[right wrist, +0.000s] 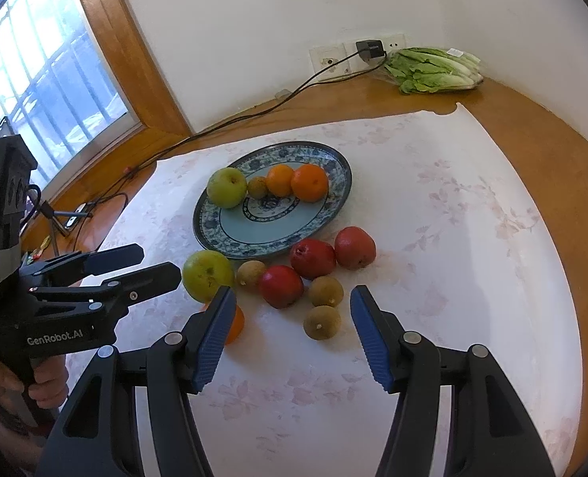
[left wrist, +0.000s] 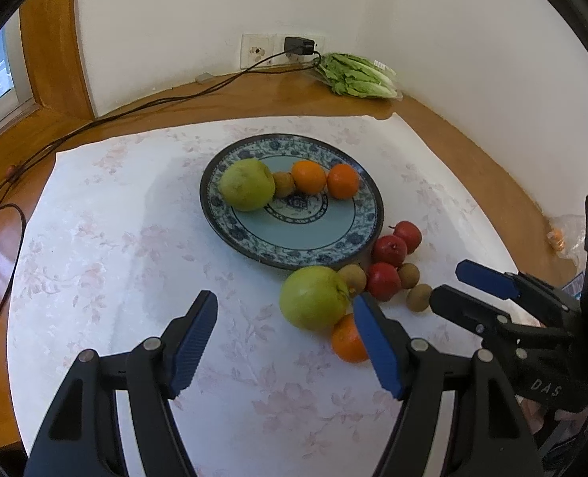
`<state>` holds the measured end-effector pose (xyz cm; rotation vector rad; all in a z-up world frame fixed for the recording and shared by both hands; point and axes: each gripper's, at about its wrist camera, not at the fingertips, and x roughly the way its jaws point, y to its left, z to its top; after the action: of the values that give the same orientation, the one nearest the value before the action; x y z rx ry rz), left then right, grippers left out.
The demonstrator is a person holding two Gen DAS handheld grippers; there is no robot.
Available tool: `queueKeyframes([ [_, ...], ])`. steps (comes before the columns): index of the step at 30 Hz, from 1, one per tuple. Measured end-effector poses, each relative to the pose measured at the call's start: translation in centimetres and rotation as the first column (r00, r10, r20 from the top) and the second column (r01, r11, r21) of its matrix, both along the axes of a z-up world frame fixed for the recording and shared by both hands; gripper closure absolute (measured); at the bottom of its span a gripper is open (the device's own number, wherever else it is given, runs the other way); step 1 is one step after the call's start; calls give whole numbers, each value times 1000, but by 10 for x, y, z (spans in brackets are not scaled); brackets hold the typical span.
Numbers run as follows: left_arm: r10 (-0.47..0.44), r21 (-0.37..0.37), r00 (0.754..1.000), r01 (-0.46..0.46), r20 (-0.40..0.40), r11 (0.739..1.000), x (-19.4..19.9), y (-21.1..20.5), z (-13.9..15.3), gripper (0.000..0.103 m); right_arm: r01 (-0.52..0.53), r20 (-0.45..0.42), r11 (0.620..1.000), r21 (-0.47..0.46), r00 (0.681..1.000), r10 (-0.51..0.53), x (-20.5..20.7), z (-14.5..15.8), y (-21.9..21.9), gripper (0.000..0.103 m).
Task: Organize fruits
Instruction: 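Grasp the large green pear with the left tool while the right tool grasps a brown kiwi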
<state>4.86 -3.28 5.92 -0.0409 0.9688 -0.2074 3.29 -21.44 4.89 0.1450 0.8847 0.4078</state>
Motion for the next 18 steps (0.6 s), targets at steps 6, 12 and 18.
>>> queueKeyframes([
  [6, 5, -16, 1000, -6, -23, 1000, 1, 1, -10, 28, -3, -8, 1000, -7, 1000, 3, 0, -5, 0, 42],
  [12, 6, -53, 1000, -8, -31, 999, 7, -1, -12, 28, -14, -8, 1000, 2, 1000, 14, 0, -10, 0, 42],
  [18, 4, -47, 999, -6, -40, 999, 13, -8, -20, 28, -23, -12, 1000, -3, 1000, 23, 0, -15, -2, 42],
])
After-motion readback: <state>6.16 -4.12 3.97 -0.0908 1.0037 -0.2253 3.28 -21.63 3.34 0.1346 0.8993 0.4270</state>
